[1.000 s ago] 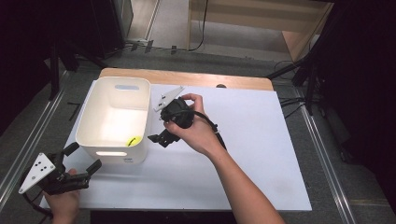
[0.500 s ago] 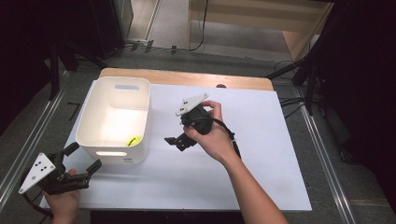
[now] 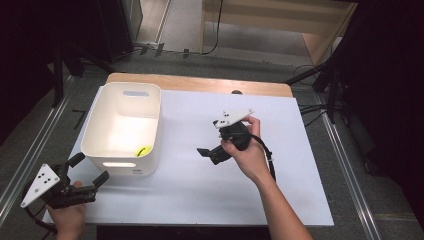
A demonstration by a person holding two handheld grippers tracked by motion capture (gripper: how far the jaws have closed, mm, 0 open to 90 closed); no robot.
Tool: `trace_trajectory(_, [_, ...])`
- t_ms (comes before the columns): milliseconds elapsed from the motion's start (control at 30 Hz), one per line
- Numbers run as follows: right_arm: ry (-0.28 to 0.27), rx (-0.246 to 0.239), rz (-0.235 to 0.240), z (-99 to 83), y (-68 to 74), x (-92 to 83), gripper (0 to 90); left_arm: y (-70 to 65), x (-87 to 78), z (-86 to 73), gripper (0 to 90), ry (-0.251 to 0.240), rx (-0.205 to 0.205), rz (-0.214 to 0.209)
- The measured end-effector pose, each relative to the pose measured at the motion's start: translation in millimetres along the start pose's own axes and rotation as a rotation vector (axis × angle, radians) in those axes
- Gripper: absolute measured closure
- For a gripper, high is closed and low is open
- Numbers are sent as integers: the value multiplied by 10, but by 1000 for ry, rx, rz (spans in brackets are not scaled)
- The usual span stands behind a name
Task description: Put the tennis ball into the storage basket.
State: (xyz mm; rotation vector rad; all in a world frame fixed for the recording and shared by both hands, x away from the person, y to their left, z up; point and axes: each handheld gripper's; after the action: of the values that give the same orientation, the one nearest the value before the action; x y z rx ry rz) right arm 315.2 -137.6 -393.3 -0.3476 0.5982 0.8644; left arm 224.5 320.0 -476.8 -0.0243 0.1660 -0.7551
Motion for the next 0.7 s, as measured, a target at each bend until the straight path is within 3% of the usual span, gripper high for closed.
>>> trace_trajectory(700, [-97, 118, -111, -713, -236, -390, 0, -9, 7, -2, 0, 3, 1, 2])
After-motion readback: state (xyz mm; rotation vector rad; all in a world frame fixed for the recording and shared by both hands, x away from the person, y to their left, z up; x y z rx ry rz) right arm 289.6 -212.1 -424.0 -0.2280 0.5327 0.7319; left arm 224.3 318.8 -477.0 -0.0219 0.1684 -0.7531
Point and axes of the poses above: each handheld gripper's, and its own axes: x roughly forward along the jaws, z roughly out of its top, y roughly to its left, and after that the axes turned 6 degrees about -z, right-handed
